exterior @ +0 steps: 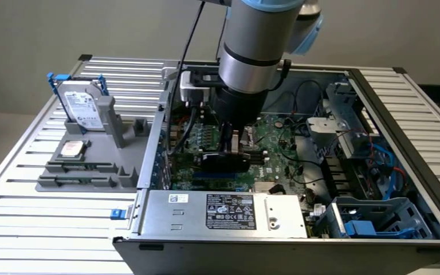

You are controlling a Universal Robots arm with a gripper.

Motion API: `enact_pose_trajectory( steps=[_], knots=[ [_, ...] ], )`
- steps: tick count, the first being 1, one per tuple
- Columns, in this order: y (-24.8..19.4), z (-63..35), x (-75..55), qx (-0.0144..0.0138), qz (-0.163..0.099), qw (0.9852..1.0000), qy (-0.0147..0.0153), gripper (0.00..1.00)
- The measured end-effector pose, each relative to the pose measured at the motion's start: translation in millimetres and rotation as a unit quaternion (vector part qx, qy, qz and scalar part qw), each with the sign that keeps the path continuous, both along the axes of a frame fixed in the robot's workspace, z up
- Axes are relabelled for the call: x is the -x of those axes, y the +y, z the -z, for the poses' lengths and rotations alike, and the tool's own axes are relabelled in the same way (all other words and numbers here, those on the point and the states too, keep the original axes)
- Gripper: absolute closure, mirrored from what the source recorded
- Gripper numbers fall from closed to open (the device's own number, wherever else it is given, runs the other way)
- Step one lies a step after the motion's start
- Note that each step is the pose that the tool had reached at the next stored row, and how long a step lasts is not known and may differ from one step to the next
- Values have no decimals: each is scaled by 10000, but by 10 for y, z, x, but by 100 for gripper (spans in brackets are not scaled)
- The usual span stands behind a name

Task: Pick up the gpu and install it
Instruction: 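Insert the gpu into the slot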

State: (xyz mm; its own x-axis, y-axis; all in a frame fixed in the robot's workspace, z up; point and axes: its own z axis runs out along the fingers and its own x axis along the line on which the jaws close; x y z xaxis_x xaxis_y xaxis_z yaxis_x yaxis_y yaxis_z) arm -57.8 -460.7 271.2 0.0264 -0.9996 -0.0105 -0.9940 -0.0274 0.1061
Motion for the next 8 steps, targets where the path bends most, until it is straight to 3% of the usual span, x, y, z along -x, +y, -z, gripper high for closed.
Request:
enact_pose_trajectory(
  steps=[1,8],
  knots=[
    [2,-27,-2,-54,1,9999,-92,74],
    [2,-26,-6,-61,-2,9999,-101,74]
  ],
)
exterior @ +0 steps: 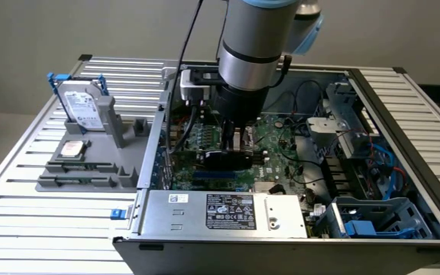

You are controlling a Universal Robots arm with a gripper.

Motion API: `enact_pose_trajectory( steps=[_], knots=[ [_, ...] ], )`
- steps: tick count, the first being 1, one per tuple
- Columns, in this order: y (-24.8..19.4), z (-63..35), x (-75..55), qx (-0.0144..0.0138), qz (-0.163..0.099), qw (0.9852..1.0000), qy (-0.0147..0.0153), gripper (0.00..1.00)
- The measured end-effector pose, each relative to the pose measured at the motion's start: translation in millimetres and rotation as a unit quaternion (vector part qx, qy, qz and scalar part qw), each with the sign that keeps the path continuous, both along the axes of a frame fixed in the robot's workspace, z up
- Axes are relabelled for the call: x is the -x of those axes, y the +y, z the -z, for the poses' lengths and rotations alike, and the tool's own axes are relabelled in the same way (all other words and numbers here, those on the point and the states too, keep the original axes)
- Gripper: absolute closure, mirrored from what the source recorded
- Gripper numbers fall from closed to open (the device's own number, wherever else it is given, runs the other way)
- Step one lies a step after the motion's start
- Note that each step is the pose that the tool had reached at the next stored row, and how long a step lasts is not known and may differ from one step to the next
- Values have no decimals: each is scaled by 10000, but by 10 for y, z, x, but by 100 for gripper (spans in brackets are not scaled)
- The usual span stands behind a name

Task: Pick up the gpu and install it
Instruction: 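Insert the gpu into the slot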

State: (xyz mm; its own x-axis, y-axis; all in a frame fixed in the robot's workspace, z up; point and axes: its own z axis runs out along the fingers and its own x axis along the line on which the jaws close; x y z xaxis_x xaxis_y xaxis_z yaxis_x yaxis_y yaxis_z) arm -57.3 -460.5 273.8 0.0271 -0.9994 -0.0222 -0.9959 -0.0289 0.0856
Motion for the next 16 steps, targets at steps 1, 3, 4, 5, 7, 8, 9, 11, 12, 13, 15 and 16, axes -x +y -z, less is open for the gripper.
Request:
enact_pose_trajectory(
  steps=[1,3,4,5,7,8,9,11,12,13,15,16],
  knots=[
    [0,0,0,0,0,10000,0,74],
    [0,0,0,0,0,10000,0,74],
    [0,0,0,0,0,10000,0,74],
    [0,0,0,0,0,10000,0,74],
    [0,0,0,0,0,10000,0,74],
    [0,0,0,0,0,10000,0,74],
    [0,0,0,0,0,10000,0,74],
    [0,0,0,0,0,10000,0,74],
    [0,0,0,0,0,10000,0,74],
    [0,0,0,0,0,10000,0,74],
    [0,0,0,0,0,10000,0,74],
    [0,0,0,0,0,10000,0,74]
  ],
)
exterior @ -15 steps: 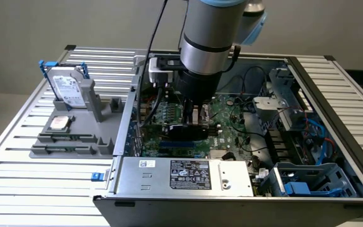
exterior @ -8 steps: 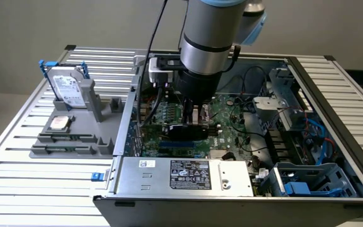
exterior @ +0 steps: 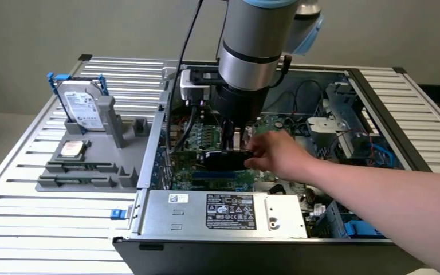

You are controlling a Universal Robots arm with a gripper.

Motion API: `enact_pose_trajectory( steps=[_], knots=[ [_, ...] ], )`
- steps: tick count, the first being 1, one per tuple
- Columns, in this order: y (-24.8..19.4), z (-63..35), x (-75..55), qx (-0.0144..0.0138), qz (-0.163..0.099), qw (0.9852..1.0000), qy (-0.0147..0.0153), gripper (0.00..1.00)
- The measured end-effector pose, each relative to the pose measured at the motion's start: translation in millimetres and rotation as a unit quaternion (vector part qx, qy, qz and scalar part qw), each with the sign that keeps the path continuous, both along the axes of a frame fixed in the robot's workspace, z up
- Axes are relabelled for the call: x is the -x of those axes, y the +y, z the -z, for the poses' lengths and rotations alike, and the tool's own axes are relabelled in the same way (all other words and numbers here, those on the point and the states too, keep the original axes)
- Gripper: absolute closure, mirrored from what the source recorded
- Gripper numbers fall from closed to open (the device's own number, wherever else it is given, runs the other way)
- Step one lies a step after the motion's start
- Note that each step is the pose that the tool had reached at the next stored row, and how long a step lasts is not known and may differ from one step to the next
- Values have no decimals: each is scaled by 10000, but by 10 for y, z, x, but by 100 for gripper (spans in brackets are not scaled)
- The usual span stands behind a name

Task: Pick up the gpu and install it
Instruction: 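Insert the gpu into the slot, then press down on the gpu until it lock into place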

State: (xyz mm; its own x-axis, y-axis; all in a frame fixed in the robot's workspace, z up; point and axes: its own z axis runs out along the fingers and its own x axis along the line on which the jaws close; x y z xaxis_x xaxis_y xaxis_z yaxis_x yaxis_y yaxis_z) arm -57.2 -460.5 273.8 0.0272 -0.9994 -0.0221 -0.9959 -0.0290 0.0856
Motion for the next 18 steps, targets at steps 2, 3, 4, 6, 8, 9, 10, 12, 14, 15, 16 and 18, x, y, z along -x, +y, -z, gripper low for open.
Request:
enact_pose_trajectory(
  steps=[2,3,4,6,8,9,10,12,14,15,16,18],
  knots=[
    [0,0,0,0,0,10000,0,74],
    [0,0,0,0,0,10000,0,74],
    [0,0,0,0,0,10000,0,74],
    [0,0,0,0,0,10000,0,74],
    [0,0,0,0,0,10000,0,74],
    [0,0,0,0,0,10000,0,74],
    [0,0,0,0,0,10000,0,71],
    [0,0,0,0,0,10000,0,59],
    [0,0,0,0,0,10000,0,46],
    [0,0,0,0,0,10000,0,34],
    [0,0,0,0,0,10000,0,21],
    [0,0,0,0,0,10000,0,9]
  ],
)
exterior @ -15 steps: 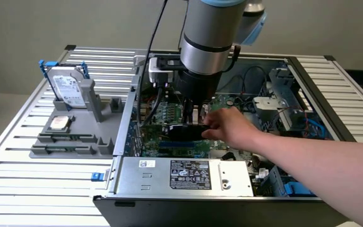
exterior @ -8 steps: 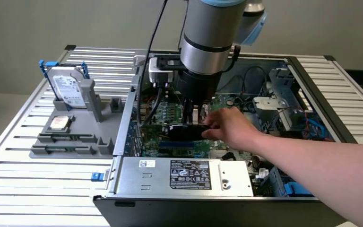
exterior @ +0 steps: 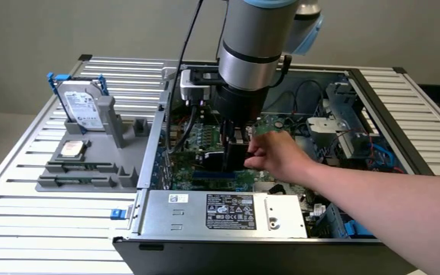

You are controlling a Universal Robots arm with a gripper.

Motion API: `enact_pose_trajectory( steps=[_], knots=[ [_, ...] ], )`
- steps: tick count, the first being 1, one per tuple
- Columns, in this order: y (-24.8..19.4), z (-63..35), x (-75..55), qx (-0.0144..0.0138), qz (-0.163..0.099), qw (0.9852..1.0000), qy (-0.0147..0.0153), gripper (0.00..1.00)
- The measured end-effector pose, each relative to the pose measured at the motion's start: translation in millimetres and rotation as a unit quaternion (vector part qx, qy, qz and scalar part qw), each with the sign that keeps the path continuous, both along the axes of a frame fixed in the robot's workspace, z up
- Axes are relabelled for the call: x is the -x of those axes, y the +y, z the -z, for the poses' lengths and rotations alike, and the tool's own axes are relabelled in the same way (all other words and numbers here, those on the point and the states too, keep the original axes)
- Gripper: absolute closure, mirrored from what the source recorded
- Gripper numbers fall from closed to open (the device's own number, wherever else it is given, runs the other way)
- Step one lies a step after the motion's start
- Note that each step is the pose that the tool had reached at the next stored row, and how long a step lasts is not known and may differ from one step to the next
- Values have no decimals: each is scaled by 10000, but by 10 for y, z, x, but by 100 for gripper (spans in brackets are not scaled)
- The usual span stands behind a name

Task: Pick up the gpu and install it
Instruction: 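Press down on the gpu until it lock into place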

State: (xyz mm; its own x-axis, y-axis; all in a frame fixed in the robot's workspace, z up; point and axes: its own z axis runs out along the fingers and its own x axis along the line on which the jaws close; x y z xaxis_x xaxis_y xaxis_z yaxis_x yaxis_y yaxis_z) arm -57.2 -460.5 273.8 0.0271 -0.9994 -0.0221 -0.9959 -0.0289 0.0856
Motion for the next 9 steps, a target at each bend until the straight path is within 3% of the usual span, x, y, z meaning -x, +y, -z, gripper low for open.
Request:
enact_pose_trajectory(
  steps=[1,9],
  knots=[
    [0,0,0,0,0,10000,0,1],
    [0,0,0,0,0,10000,0,1]
  ],
)
